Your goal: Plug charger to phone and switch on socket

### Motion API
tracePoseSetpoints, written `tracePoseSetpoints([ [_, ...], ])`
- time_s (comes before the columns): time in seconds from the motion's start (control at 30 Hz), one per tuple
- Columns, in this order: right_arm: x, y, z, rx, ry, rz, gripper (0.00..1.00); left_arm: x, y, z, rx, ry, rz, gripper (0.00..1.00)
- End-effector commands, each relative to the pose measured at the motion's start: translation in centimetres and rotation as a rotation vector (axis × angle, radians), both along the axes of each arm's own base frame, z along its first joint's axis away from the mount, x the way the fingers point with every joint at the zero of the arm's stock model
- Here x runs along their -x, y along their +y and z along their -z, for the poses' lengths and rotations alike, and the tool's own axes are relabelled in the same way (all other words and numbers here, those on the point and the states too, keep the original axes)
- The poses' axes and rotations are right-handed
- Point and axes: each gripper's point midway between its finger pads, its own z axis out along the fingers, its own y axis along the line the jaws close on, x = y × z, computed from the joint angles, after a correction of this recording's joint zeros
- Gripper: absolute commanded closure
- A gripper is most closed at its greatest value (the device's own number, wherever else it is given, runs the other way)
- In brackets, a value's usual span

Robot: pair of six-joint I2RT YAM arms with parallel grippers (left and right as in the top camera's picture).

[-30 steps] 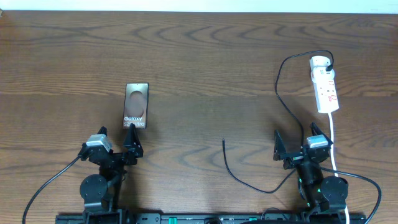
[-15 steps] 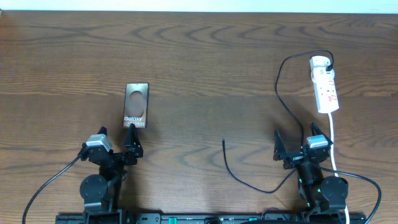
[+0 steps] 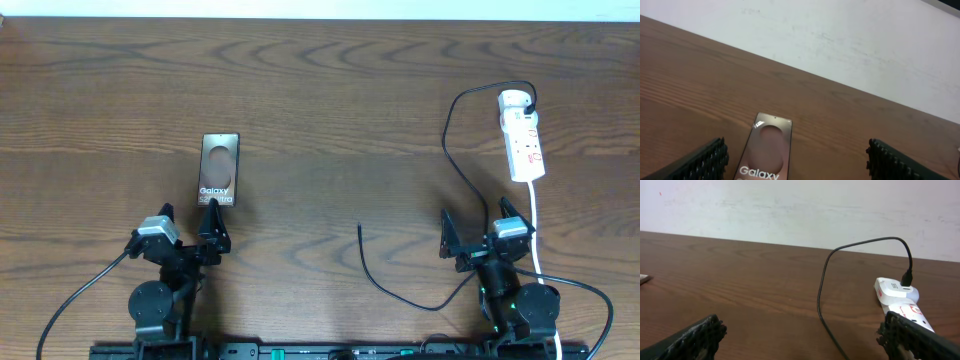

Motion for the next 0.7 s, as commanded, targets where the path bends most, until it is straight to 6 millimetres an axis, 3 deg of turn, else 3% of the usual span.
tracePoseSetpoints([
  [0.0,0.0,0.1,0.0,-0.005,0.002,-0.001,0.01,0.3,-0.4,-3.4,0.002,-0.051,0.018,0.13],
  [0.13,0.0,0.1,0.0,-0.005,0.002,-0.001,0.01,-0.8,-0.3,-5.5,-0.044,0.015,0.023,0.13],
  [0.23,0.0,0.1,0.0,-0.005,0.002,-0.001,0.01,-2.7,-0.2,-7.2,-0.071,0.092,0.029,0.13],
  [0.43,0.0,0.1,0.0,-0.005,0.002,-0.001,0.01,-9.9,-1.2,-12.3,-0.068,0.331,0.135,0.13],
  [0.67,0.0,0.1,0.0,-0.005,0.002,-0.001,0.01,-15.3,-2.9,-14.6,-0.031,0.518,0.275,0.13],
])
